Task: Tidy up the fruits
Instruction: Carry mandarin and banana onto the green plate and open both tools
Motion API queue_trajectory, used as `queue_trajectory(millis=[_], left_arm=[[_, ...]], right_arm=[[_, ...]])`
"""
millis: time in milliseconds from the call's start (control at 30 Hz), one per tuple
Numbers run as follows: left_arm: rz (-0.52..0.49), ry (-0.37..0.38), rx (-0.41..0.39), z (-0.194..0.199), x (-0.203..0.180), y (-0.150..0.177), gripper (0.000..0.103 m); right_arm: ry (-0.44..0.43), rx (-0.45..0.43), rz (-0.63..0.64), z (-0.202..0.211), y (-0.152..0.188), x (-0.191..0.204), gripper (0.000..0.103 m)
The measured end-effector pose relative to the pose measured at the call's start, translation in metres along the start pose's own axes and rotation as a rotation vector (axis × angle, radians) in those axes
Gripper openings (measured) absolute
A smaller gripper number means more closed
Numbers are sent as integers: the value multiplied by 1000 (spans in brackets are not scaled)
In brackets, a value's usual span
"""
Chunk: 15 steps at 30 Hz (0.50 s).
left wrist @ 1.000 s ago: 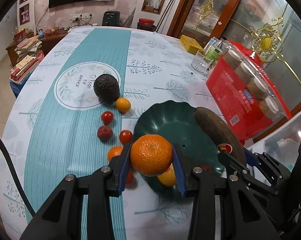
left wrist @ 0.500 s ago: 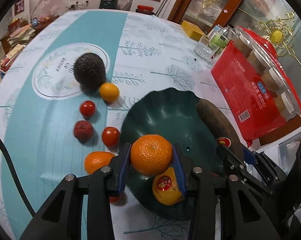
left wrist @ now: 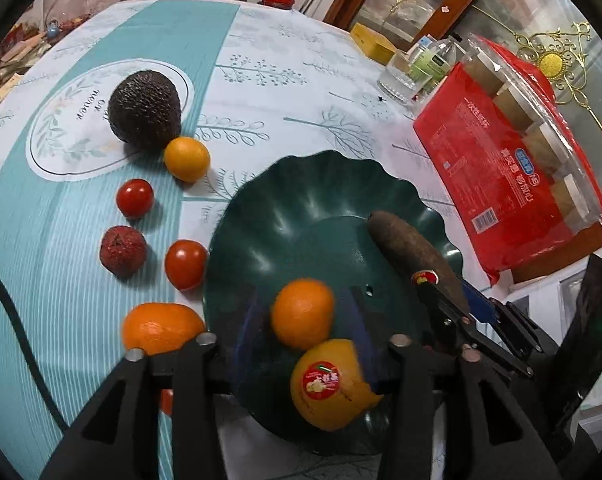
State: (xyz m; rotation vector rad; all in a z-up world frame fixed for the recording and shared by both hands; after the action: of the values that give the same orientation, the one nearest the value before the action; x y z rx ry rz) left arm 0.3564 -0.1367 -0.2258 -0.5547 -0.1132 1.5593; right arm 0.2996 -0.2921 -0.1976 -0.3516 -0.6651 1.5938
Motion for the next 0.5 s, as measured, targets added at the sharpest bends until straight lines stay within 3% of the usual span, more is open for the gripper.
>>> queue_trajectory(millis=[67, 167, 500], left_arm=[[7, -8, -8, 4, 0, 1, 59], [12, -13, -13, 12, 0, 1, 63], [18, -44, -68, 57, -1, 12, 73]], right_arm=[[1, 14, -36, 0, 1, -3, 50], [3, 15, -70, 4, 1, -5, 57], [3, 2, -69, 37, 1, 6, 63]])
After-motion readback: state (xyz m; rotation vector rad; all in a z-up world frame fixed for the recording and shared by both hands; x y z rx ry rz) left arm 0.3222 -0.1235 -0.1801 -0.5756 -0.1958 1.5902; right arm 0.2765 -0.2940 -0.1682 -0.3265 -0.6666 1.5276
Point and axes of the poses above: each gripper's, at about its wrist camera, not at the fingertips, and z roughly against the way its jaws point, x to its left, y to its underside, the point moved 3 cm from there along -z, roughly the way its jaws point, and after that the axes turned 7 degrees about -y, right-handed, at the moved point
